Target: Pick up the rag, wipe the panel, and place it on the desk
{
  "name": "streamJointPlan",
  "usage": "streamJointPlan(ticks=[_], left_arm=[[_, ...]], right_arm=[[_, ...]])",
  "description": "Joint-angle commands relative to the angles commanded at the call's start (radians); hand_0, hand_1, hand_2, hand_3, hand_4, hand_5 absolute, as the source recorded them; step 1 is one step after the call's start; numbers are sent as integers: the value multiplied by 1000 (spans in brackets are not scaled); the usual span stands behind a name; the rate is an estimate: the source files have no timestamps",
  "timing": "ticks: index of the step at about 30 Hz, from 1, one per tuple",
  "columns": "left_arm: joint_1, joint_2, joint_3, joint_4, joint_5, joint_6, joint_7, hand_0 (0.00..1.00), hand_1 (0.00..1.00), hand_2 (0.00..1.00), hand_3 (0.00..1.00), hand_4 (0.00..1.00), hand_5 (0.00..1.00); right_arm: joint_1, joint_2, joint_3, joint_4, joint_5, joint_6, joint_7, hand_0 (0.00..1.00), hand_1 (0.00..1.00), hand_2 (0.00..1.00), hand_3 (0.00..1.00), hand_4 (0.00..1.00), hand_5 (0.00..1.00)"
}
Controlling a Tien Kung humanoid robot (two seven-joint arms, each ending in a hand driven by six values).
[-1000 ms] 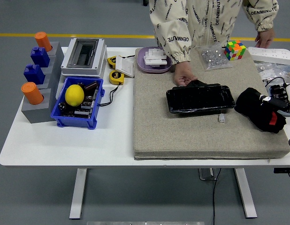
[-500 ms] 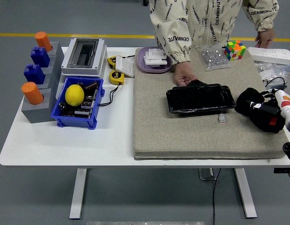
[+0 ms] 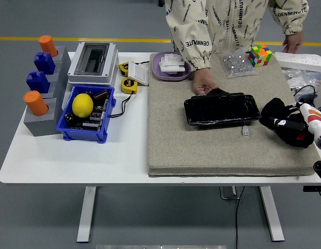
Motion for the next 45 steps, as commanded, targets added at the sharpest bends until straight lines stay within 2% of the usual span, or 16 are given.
streamJointPlan(ticks=[9,23,32,35,37,40,45], left_arm=[[-2,-1,2,-1,-2,0,0,604,636,636,561,633,444],[-1,1,12,-2,-6,0,0,605,636,638,561,634,448],[1,4,19,-1,-10,-1,1,604,636,637,561,634,447],[-1,5,22,-2,-11,-1,1,604,636,637,561,634,447],[-1,6,23,-2,-11,-1,1,605,636,638,561,634,449],[-1,7,24,-2,-12,0,1,605,636,638,561,634,449],[-4,7,26,-2,-12,-1,1,604,636,638,561,634,448]], right_arm=[[5,-1,-10,-1,-5,-3,3,715,663,723,725,998,673],[49,19,-18,-99,11,-27,24,707,662,719,724,998,664],[74,33,-36,-139,20,-40,41,696,649,711,723,998,645],[82,35,-50,-153,30,-47,58,696,649,711,723,998,645],[94,39,-68,-184,49,-46,91,672,636,700,716,998,611],[103,43,-81,-217,57,-50,116,672,636,700,716,998,611],[107,39,-100,-228,55,-63,143,658,625,689,711,998,604]])
